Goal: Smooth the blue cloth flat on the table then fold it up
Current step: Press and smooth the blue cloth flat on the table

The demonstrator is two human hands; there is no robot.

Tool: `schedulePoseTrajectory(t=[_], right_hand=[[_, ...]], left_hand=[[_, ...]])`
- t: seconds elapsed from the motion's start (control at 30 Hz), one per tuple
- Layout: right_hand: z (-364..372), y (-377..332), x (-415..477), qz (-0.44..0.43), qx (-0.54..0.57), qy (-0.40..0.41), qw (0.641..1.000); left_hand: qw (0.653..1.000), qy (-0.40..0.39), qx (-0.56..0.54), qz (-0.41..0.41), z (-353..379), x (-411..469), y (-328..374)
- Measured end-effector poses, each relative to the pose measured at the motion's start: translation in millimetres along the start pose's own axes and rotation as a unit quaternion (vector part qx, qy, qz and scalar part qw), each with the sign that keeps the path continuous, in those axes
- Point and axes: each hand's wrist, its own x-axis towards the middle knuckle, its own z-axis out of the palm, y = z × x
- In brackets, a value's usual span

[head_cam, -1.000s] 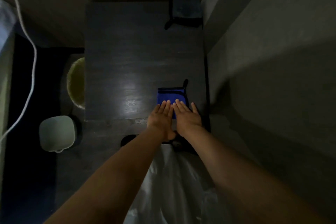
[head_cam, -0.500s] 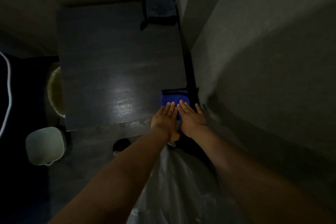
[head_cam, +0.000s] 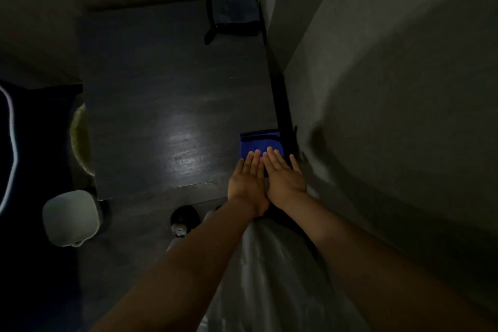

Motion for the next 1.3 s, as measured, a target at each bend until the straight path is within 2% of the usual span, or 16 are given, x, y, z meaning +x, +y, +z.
schedulePoseTrajectory(t=[0.2,0.5,0.73,1.3], right_hand=[[-38.7,-6.4,32.8,-0.009,0.008,-0.003,1.0],[-81.9,-33.8,75.0,-0.038,-0.048,-0.011,0.998],[-117.2,-49.3,101.7,-0.042,-0.074,-0.018,0.996],[-172.8,-41.3,150.6,-0.06,-0.094,-0.014,0.994]], left_hand=[[0.999,-0.003,-0.009,-0.037,-30.1,19.4,-20.6],[0.997,-0.006,-0.012,-0.08,-58.2,40.3,-66.5],[0.996,-0.015,-0.014,-0.09,-86.7,59.0,-98.0],[0.993,-0.029,-0.043,-0.108,-142.1,99.3,-124.4]])
